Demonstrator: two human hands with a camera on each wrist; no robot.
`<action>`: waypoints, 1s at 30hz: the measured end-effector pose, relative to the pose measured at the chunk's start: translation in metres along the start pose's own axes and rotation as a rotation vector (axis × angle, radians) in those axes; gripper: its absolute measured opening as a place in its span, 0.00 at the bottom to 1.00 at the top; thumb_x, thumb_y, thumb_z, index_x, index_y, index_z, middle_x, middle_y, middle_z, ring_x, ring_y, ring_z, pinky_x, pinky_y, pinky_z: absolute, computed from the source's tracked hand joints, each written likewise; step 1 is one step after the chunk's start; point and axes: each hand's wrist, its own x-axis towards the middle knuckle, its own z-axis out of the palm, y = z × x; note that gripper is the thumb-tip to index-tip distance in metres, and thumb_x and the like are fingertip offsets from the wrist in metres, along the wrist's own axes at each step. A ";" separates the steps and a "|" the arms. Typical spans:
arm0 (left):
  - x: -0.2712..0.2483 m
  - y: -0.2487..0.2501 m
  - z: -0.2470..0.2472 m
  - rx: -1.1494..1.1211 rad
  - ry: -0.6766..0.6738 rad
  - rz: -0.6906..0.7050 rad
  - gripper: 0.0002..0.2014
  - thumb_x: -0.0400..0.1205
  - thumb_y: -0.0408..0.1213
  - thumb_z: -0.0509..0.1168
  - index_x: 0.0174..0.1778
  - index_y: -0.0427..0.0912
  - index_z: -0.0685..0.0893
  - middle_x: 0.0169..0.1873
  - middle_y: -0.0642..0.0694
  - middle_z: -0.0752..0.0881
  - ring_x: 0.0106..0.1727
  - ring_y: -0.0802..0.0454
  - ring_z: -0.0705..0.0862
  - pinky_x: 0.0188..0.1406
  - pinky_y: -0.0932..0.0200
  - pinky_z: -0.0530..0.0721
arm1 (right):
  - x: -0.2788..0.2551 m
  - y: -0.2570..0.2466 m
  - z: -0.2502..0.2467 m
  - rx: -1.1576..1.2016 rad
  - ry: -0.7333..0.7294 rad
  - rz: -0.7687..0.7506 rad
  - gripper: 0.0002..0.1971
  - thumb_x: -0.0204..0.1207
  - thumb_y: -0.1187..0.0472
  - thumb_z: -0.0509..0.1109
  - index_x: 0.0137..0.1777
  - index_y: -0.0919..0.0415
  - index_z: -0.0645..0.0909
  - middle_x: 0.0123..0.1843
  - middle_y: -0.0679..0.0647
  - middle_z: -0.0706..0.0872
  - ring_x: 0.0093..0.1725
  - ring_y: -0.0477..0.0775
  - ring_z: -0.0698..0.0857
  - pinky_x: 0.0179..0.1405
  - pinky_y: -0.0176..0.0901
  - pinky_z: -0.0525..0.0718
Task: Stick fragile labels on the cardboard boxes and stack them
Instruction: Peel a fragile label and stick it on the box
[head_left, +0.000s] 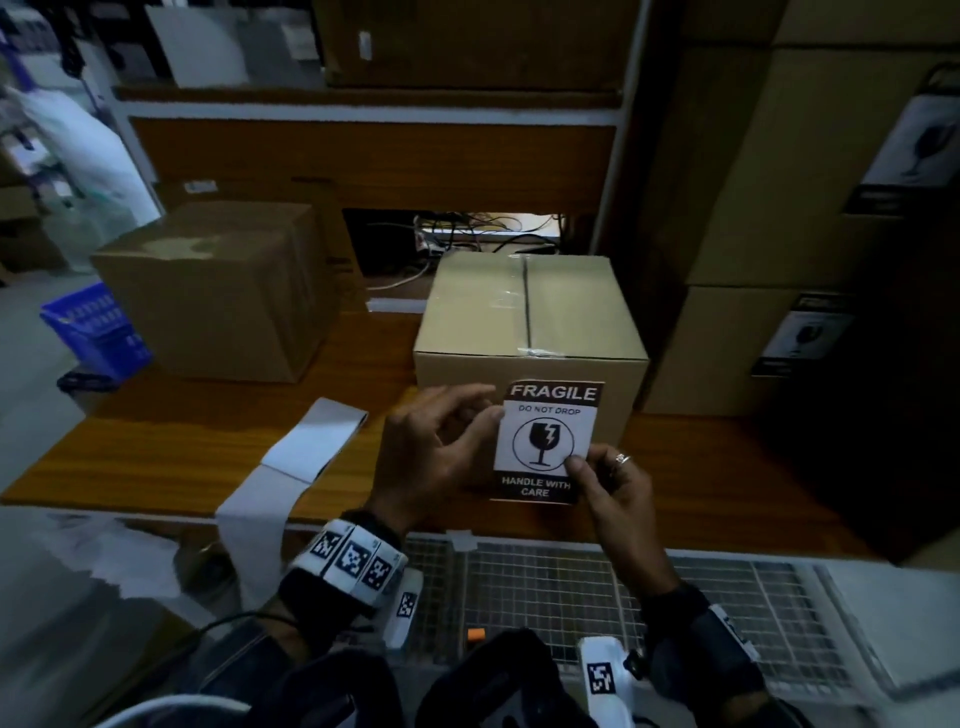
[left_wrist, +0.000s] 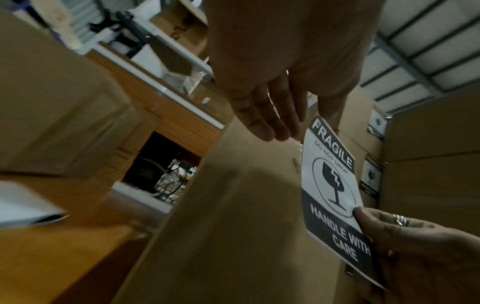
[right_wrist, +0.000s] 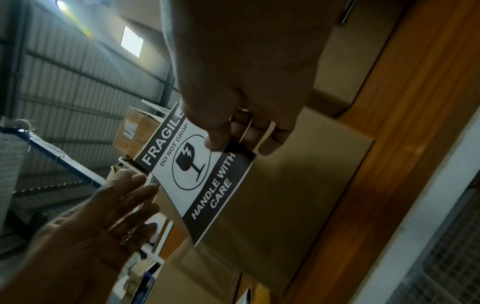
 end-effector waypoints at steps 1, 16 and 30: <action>0.009 0.005 0.005 0.063 0.009 0.081 0.17 0.85 0.49 0.68 0.64 0.42 0.87 0.53 0.45 0.91 0.52 0.56 0.87 0.48 0.56 0.88 | 0.002 -0.001 -0.009 -0.004 0.019 -0.005 0.04 0.86 0.66 0.67 0.55 0.65 0.83 0.54 0.55 0.92 0.55 0.51 0.91 0.49 0.44 0.92; 0.103 0.015 0.062 0.338 -0.247 0.334 0.24 0.83 0.58 0.63 0.68 0.49 0.87 0.65 0.50 0.89 0.69 0.49 0.82 0.67 0.43 0.75 | 0.036 0.015 -0.044 -0.073 0.040 0.076 0.07 0.87 0.56 0.68 0.57 0.59 0.83 0.57 0.55 0.92 0.58 0.51 0.91 0.56 0.51 0.91; 0.106 0.007 0.082 0.309 -0.207 0.357 0.13 0.83 0.49 0.71 0.60 0.49 0.90 0.57 0.53 0.91 0.61 0.51 0.85 0.64 0.46 0.73 | 0.046 0.023 -0.049 -0.077 0.067 0.003 0.10 0.86 0.58 0.69 0.60 0.63 0.85 0.57 0.56 0.93 0.58 0.52 0.92 0.54 0.49 0.92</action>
